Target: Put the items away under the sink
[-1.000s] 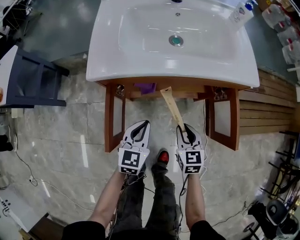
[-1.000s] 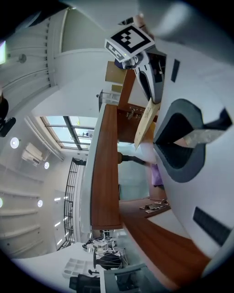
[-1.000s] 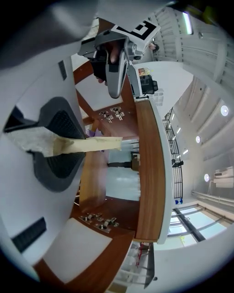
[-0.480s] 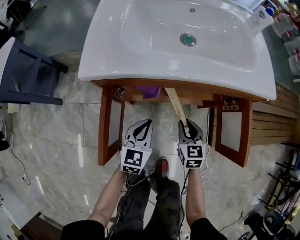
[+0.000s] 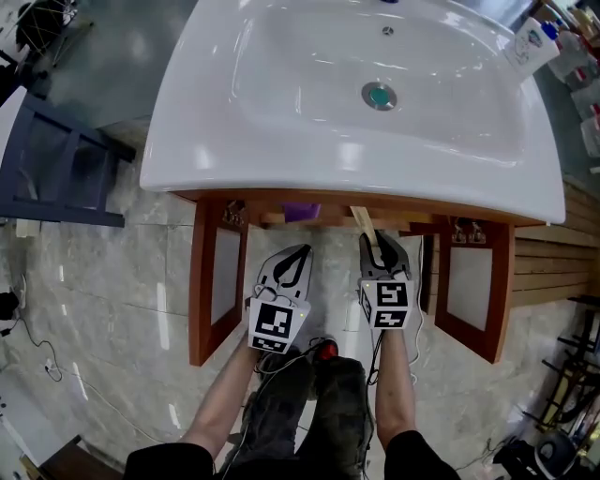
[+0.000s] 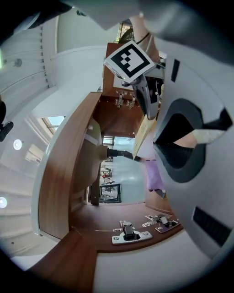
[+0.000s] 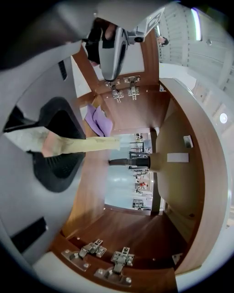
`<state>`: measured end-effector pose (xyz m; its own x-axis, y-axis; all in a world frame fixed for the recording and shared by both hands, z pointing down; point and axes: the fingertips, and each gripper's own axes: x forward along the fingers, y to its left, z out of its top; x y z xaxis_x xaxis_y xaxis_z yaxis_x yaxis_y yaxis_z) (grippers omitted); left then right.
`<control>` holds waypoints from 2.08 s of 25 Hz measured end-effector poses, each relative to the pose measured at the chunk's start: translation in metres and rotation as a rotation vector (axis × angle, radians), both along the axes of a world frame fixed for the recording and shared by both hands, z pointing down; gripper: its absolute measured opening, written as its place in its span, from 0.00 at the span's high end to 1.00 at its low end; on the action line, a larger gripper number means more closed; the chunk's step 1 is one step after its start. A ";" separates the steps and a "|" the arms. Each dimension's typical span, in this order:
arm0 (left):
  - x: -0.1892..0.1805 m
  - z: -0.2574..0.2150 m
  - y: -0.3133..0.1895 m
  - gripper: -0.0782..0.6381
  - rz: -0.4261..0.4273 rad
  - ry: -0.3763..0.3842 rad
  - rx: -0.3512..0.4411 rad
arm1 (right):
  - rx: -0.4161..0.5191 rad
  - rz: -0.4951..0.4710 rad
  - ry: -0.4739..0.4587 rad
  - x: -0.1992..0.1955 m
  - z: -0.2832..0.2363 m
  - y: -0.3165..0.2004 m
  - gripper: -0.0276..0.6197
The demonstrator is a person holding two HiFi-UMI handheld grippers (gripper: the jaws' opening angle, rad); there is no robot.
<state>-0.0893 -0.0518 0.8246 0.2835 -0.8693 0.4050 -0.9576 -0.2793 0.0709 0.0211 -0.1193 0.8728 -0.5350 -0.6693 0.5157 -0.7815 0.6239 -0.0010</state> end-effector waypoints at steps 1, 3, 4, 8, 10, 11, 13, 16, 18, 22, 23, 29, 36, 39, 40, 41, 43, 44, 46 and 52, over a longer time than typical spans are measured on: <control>0.000 0.002 -0.003 0.88 -0.001 0.001 0.004 | 0.004 -0.002 0.000 -0.002 0.002 -0.005 0.80; -0.002 0.006 -0.010 0.88 -0.003 0.002 0.012 | 0.014 -0.003 -0.004 -0.006 0.005 -0.013 0.80; -0.003 0.008 -0.012 0.88 -0.005 0.002 0.015 | 0.019 -0.004 -0.006 -0.008 0.007 -0.018 0.80; -0.009 0.015 -0.019 0.88 -0.017 0.007 0.017 | 0.025 -0.019 0.000 -0.020 0.016 -0.030 0.80; -0.012 0.019 -0.020 0.88 -0.019 0.007 0.019 | 0.031 -0.028 0.008 -0.026 0.021 -0.036 0.80; -0.014 0.020 -0.022 0.88 -0.019 0.005 0.021 | 0.035 -0.031 0.010 -0.029 0.023 -0.040 0.80; -0.016 0.024 -0.023 0.88 -0.021 0.004 0.024 | 0.039 -0.033 0.012 -0.033 0.028 -0.045 0.80; -0.020 0.027 -0.025 0.88 -0.031 0.007 0.028 | 0.035 -0.024 0.011 -0.036 0.034 -0.051 0.80; -0.022 0.029 -0.026 0.88 -0.035 0.009 0.031 | 0.029 -0.015 0.011 -0.037 0.038 -0.054 0.80; -0.025 0.031 -0.027 0.88 -0.039 0.015 0.035 | 0.024 -0.010 0.026 -0.037 0.047 -0.057 0.80; -0.026 0.032 -0.027 0.88 -0.041 0.016 0.036 | 0.024 -0.010 0.027 -0.038 0.049 -0.057 0.79; -0.027 0.032 -0.024 0.88 -0.039 0.016 0.037 | 0.012 -0.012 0.001 -0.041 0.052 -0.057 0.79; -0.032 0.030 -0.019 0.88 -0.047 0.019 0.038 | 0.055 -0.002 -0.074 -0.043 0.039 -0.054 0.63; -0.033 0.026 -0.019 0.88 -0.051 0.023 0.046 | 0.065 -0.004 -0.090 -0.044 0.033 -0.051 0.61; -0.033 0.024 -0.019 0.88 -0.049 0.022 0.048 | 0.066 -0.002 -0.093 -0.044 0.031 -0.050 0.61; -0.032 0.021 -0.019 0.88 -0.044 0.020 0.051 | 0.066 0.000 -0.095 -0.043 0.029 -0.049 0.61; -0.029 0.013 -0.018 0.88 -0.030 0.020 0.059 | 0.065 -0.002 -0.098 -0.043 0.022 -0.046 0.61; -0.028 0.008 -0.017 0.88 -0.026 0.022 0.062 | 0.063 -0.005 -0.098 -0.042 0.018 -0.042 0.61; -0.026 -0.003 -0.015 0.88 -0.022 0.027 0.064 | 0.061 -0.008 -0.095 -0.041 0.007 -0.036 0.61; -0.017 -0.046 -0.003 0.88 0.008 0.026 0.059 | 0.064 0.009 -0.079 -0.027 -0.040 -0.019 0.61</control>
<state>-0.1059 -0.0546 0.7784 0.3002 -0.8893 0.3451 -0.9534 -0.2911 0.0791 -0.0057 -0.1388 0.8326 -0.5660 -0.7044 0.4283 -0.7862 0.6175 -0.0235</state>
